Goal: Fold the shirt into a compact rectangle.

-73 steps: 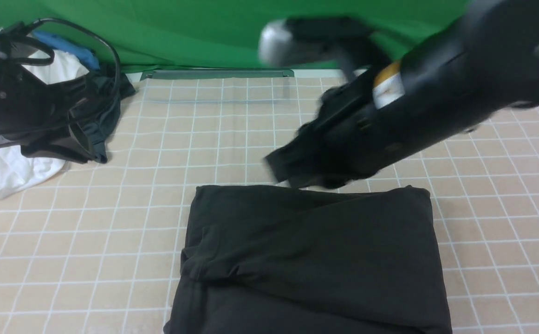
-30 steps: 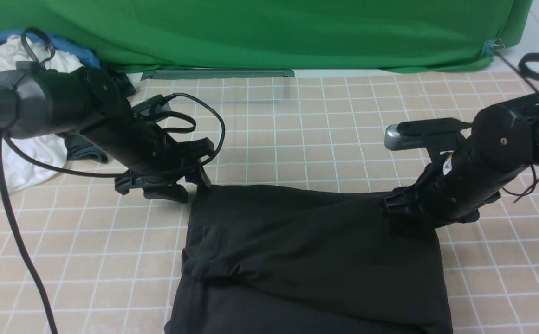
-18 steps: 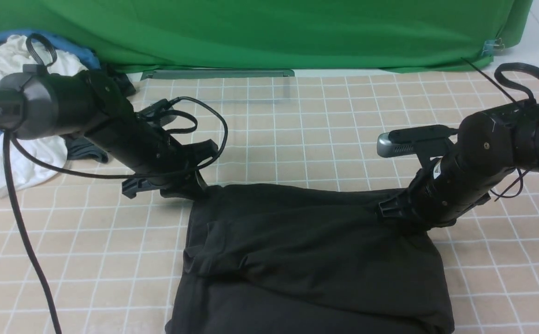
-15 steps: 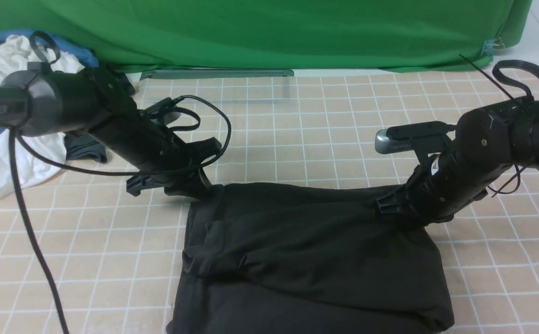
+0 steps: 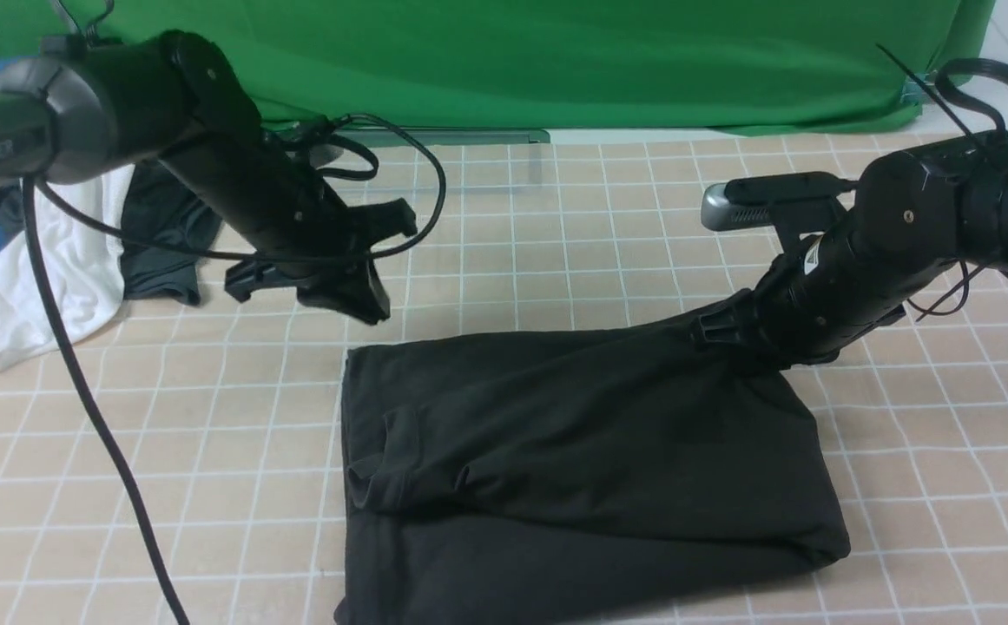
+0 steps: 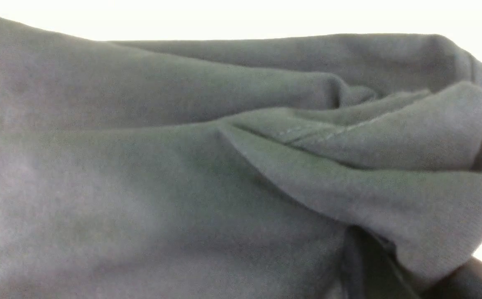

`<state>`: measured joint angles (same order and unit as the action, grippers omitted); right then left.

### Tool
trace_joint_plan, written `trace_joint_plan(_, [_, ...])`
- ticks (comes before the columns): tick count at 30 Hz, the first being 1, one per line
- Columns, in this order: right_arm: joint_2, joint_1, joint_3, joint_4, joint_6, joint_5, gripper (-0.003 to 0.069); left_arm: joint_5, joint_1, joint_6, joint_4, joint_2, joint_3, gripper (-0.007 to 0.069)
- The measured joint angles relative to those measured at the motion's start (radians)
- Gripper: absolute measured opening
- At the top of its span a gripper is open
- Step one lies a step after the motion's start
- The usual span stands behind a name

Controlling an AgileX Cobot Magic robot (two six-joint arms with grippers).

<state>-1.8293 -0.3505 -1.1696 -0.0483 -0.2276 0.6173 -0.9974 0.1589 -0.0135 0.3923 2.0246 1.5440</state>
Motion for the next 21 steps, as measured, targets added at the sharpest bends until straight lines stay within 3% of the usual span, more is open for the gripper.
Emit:
trace_joint_plan(4, [0.000,0.001,-0.001,0.000,0.000,0.003,0.0118,-0.172,0.000,-0.080,-0.067,-0.015,0.000,0.0014])
trace_joint_plan(10, [0.000,0.002,-0.001,0.000,0.000,0.006,0.0118,-0.204,0.001,-0.189,-0.074,-0.018,-0.057,0.0036])
trace_joint_plan(21, [0.000,0.006,-0.001,0.000,0.000,0.005,0.0122,-0.021,0.063,-0.282,-0.090,-0.017,-0.146,0.0389])
